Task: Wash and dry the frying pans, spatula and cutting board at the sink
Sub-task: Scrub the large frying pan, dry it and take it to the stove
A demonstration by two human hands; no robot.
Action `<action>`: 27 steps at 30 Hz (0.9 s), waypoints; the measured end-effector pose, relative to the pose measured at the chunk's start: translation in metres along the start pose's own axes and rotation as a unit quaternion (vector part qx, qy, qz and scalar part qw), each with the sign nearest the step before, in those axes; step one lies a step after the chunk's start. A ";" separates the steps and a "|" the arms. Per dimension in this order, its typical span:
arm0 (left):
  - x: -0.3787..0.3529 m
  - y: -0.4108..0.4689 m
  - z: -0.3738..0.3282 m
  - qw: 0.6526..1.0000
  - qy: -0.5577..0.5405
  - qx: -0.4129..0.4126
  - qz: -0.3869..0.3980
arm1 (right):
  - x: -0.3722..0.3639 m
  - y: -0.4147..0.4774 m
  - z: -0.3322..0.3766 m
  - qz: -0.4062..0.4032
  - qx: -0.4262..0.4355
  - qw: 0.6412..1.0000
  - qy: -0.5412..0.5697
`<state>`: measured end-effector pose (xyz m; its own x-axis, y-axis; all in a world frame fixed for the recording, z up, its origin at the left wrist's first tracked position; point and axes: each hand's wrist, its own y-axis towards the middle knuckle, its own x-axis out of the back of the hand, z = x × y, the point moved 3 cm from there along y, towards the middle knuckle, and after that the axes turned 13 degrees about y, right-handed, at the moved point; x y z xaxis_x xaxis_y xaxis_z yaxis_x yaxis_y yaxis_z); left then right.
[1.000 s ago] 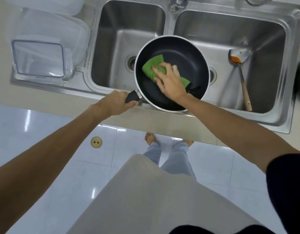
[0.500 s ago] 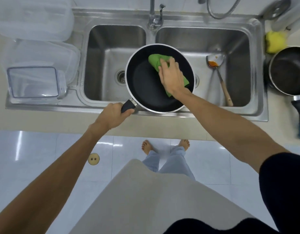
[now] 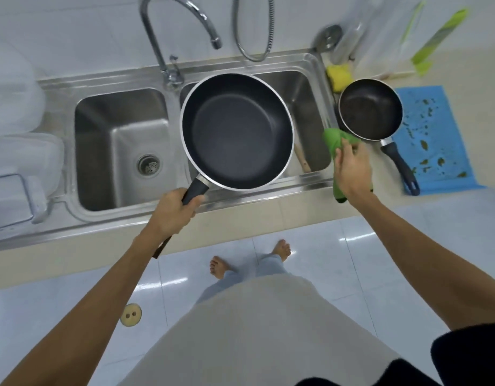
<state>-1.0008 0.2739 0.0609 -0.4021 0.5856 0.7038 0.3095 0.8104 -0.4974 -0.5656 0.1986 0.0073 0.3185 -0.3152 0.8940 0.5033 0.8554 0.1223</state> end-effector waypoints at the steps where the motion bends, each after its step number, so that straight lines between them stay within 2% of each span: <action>1: -0.005 0.000 -0.009 1.000 -0.012 0.004 0.001 | 0.002 -0.002 -0.019 0.011 -0.012 1.000 -0.016; 6: -0.030 0.000 -0.052 0.994 -0.102 0.033 -0.001 | -0.010 -0.011 -0.079 0.047 -0.029 0.997 -0.062; 10: -0.052 0.000 -0.084 0.983 -0.164 0.082 -0.012 | -0.018 -0.010 -0.092 0.104 -0.036 0.993 -0.049; 12: -0.063 -0.001 -0.099 0.978 -0.184 0.099 -0.014 | -0.014 -0.012 -0.080 0.088 -0.068 0.993 -0.048; 14: -0.074 -0.001 -0.113 0.974 -0.198 0.112 -0.021 | -0.008 -0.026 -0.053 0.029 -0.063 0.997 -0.016; 16: -0.085 -0.002 -0.127 0.970 -0.209 0.123 -0.029 | -0.003 -0.047 -0.015 -0.007 -0.045 0.994 0.103; 17: -0.091 -0.002 -0.134 0.968 -0.212 0.128 -0.031 | -0.004 -0.058 0.007 0.027 -0.066 0.975 0.212; 18: -0.097 -0.003 -0.141 0.967 -0.214 0.131 -0.031 | -0.004 -0.068 0.029 0.086 -0.108 0.935 0.327; 19: -0.103 -0.003 -0.148 0.966 -0.218 0.134 -0.032 | -0.003 -0.078 0.051 0.157 -0.158 0.880 0.420; 21: -0.110 -0.005 -0.161 0.963 -0.228 0.137 -0.035 | -0.003 -0.089 0.083 0.250 -0.237 0.776 0.528; 22: -0.112 -0.006 -0.167 0.963 -0.232 0.135 -0.037 | -0.005 -0.091 0.091 0.273 -0.274 0.739 0.552; 23: -0.114 -0.007 -0.172 0.962 -0.237 0.133 -0.039 | -0.005 -0.091 0.096 0.281 -0.302 0.711 0.570; 27: -0.119 -0.008 -0.182 0.962 -0.239 0.123 -0.048 | -0.007 -0.090 0.101 0.281 -0.371 0.648 0.603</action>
<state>-0.7988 0.1949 0.0730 -0.7868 0.4013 0.4689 0.0614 0.8069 -0.5875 -0.6942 0.1649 0.0337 0.7895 -0.5140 -0.3353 0.1401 0.6829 -0.7170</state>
